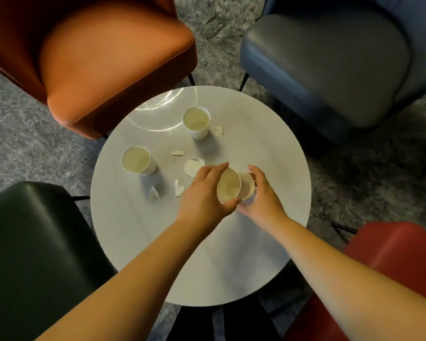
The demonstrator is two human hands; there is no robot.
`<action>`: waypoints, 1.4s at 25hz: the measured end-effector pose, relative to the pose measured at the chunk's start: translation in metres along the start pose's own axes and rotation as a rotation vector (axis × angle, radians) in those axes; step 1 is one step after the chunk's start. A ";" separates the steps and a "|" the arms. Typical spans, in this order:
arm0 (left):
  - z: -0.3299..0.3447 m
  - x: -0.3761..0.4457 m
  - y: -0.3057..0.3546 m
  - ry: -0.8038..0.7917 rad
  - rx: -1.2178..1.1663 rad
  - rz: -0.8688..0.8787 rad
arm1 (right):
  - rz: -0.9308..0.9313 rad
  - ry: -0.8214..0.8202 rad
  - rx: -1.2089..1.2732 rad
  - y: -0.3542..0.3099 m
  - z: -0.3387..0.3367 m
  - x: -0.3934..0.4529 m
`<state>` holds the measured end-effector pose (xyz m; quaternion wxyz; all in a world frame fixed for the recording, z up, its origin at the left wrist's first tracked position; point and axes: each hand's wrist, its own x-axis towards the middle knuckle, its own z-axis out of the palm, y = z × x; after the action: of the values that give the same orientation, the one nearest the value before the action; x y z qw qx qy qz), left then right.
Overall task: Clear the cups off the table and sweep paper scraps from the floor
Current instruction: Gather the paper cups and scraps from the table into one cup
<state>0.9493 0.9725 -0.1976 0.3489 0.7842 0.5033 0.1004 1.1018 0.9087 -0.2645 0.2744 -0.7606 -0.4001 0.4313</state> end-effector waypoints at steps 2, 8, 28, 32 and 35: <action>0.013 0.009 -0.002 -0.086 0.148 -0.016 | -0.010 -0.018 -0.032 0.003 0.000 0.003; 0.032 0.027 -0.009 -0.207 0.143 -0.068 | -0.113 -0.011 -0.014 0.003 0.010 0.012; -0.092 0.083 -0.124 0.038 0.171 -0.355 | -0.088 0.141 -0.041 -0.033 0.046 0.039; -0.087 0.119 -0.074 0.286 -0.045 -0.052 | -0.072 0.160 -0.033 -0.036 0.040 0.044; -0.076 0.153 -0.055 0.174 0.051 -0.013 | -0.067 0.166 -0.059 -0.037 0.036 0.051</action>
<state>0.9436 1.1518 -0.2071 0.2845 0.7778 0.5391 0.1531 1.0724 0.9738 -0.2753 0.2985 -0.7877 -0.4136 0.3454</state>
